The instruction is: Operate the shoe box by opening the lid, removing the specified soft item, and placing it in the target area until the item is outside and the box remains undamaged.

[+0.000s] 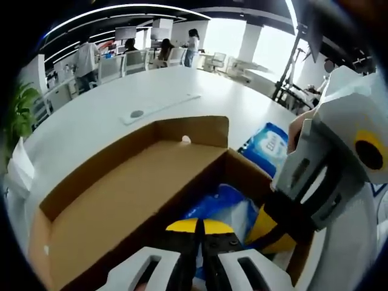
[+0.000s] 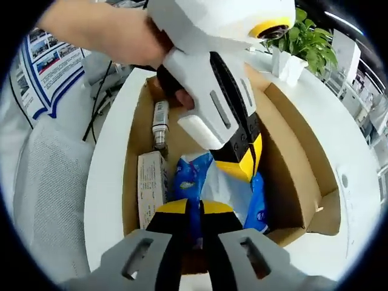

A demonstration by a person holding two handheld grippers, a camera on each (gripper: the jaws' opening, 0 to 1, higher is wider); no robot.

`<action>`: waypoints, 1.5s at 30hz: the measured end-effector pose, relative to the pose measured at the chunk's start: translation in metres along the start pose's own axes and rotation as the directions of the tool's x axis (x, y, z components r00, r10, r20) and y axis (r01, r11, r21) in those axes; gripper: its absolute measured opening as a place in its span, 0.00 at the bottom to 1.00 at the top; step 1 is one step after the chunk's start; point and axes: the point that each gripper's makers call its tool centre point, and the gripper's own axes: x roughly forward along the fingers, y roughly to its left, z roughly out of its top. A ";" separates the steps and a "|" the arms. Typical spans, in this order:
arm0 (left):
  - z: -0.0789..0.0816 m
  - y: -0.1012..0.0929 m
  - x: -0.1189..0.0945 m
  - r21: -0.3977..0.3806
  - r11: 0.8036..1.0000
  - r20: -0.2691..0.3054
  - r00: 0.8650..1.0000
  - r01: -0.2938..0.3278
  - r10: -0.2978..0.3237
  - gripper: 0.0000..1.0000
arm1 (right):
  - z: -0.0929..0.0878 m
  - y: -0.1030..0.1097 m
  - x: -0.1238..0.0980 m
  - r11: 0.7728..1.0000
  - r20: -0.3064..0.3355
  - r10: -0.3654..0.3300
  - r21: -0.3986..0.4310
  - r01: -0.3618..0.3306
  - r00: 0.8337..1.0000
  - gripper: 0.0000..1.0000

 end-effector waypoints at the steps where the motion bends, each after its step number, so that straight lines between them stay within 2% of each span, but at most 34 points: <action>1: 0.000 0.001 0.000 -0.001 1.000 0.001 1.000 0.000 0.000 0.00 | 0.000 0.000 0.000 1.000 0.000 0.002 -0.001 -0.002 1.000 0.01; 7: 0.000 0.003 0.000 -0.003 1.000 0.000 1.000 -0.001 0.001 0.00 | -0.001 -0.001 0.000 1.000 0.003 0.004 0.004 -0.004 1.000 0.00; 12: 0.000 0.003 -0.002 -0.002 1.000 -0.001 1.000 -0.001 0.001 0.00 | 0.004 0.001 -0.006 1.000 0.014 -0.020 0.004 0.020 1.000 0.00; 26: 0.012 0.008 -0.032 0.005 0.999 0.030 0.999 -0.036 0.036 0.00 | 0.034 0.004 -0.027 0.994 0.076 -0.085 -0.067 0.090 0.994 0.00; 36: 0.035 -0.005 -0.068 0.002 0.997 0.082 0.994 -0.072 0.072 0.00 | 0.056 0.008 -0.054 0.982 0.124 -0.129 -0.119 0.144 0.984 0.00; 42: 0.048 -0.013 -0.079 0.018 0.995 0.103 0.990 -0.094 0.091 0.00 | 0.062 0.012 -0.071 0.976 0.141 -0.149 -0.137 0.168 0.979 0.00; 45: 0.054 -0.023 -0.083 0.026 0.994 0.112 0.989 -0.102 0.099 0.00 | 0.063 0.014 -0.080 0.971 0.149 -0.160 -0.152 0.183 0.976 0.00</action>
